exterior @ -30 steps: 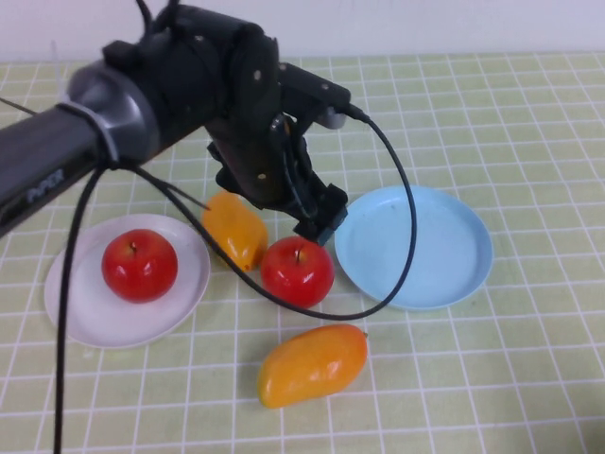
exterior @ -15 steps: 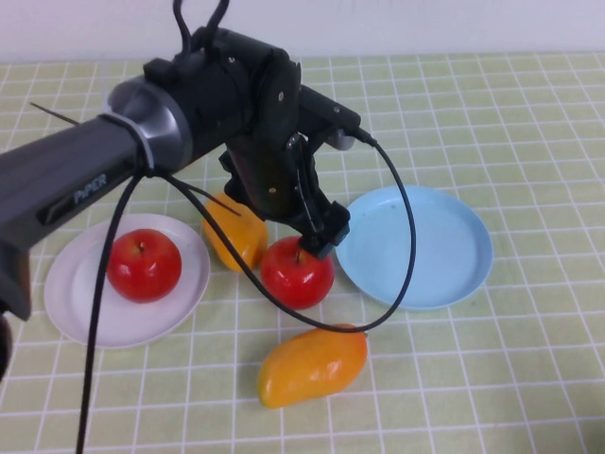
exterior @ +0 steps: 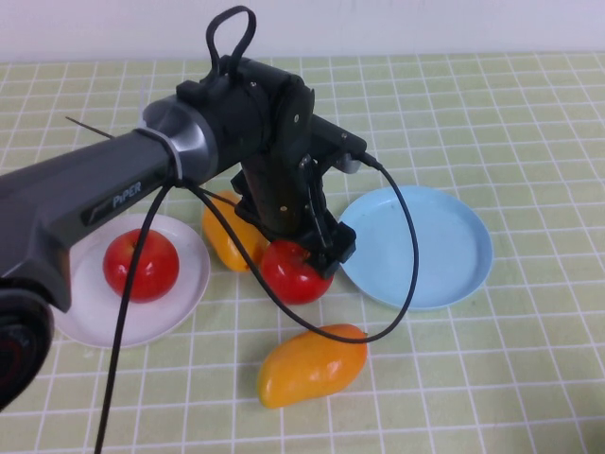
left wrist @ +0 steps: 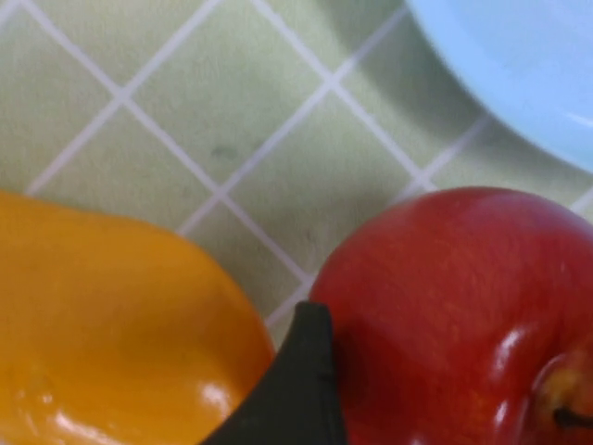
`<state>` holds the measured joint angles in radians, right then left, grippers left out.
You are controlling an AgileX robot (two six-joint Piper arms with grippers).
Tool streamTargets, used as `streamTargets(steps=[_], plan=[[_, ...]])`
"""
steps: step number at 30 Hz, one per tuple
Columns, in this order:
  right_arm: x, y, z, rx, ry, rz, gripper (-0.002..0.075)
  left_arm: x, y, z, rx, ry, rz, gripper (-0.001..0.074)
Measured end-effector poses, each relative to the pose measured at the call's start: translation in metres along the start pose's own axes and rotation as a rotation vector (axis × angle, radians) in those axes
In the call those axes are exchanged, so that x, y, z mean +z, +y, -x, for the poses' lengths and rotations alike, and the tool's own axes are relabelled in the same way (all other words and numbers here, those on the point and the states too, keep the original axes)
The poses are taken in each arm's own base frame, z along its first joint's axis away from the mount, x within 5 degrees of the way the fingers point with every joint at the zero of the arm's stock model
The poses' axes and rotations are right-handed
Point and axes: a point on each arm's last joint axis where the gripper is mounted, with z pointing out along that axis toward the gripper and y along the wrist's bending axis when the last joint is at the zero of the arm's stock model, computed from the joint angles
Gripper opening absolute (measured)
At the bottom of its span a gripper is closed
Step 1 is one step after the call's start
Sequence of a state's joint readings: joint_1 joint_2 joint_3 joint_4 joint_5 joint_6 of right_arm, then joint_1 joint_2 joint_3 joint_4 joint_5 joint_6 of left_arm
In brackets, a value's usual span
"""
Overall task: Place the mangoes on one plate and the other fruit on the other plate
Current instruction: Put one type of fruit in the left plate
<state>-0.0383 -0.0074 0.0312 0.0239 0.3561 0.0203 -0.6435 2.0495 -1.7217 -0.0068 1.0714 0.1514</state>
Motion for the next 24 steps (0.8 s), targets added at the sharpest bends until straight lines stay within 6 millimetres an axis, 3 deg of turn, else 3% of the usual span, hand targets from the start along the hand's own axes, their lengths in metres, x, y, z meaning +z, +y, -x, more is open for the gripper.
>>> streamTargets(steps=[7, 11, 17, 24], plan=[[0.000, 0.000, 0.000, 0.000, 0.000, 0.000, -0.0017, 0.001, 0.000, 0.002, 0.000, -0.006, 0.001, 0.0665], [0.000, 0.000, 0.000, 0.000, 0.000, 0.000, -0.0017, 0.001, 0.000, 0.002, 0.002, -0.005, 0.001, 0.0592], [0.000, 0.000, 0.000, 0.000, 0.000, 0.000, -0.0016, -0.004, 0.001, 0.000, 0.005, -0.004, 0.007, 0.0592], [0.000, 0.000, 0.000, 0.000, 0.000, 0.000, -0.0017, -0.058, 0.000, -0.004, 0.005, -0.111, 0.023, 0.0592]])
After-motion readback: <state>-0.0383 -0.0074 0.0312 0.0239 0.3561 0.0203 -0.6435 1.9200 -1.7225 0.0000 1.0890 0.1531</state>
